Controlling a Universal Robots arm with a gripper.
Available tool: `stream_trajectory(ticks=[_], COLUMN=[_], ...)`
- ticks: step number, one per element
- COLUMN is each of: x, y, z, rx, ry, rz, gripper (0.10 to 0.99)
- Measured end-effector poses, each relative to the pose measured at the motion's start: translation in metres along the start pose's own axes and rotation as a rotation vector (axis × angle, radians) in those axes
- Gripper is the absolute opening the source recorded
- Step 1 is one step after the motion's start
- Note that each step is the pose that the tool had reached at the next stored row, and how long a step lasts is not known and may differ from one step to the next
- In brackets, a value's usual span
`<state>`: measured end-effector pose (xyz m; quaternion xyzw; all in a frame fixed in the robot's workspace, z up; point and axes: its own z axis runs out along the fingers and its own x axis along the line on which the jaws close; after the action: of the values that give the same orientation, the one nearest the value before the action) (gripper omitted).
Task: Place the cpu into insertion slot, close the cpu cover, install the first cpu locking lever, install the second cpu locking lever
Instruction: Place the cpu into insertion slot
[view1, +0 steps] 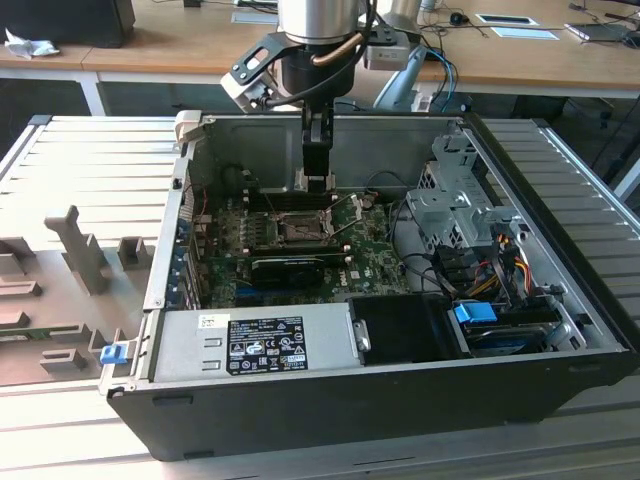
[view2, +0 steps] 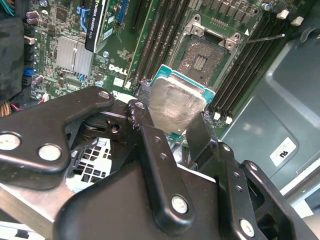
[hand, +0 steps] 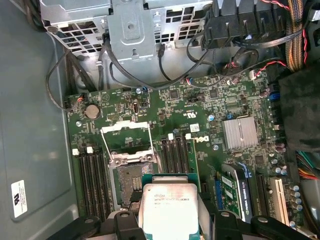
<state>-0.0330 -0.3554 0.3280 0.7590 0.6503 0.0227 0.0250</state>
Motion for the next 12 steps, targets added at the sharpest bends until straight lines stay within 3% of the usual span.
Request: stream_trajectory(ticks=[12], x=[0.0], y=[-0.0003], z=[0.0043], rx=[0.0], ry=[0.0002], rz=[0.0], gripper=[0.525])
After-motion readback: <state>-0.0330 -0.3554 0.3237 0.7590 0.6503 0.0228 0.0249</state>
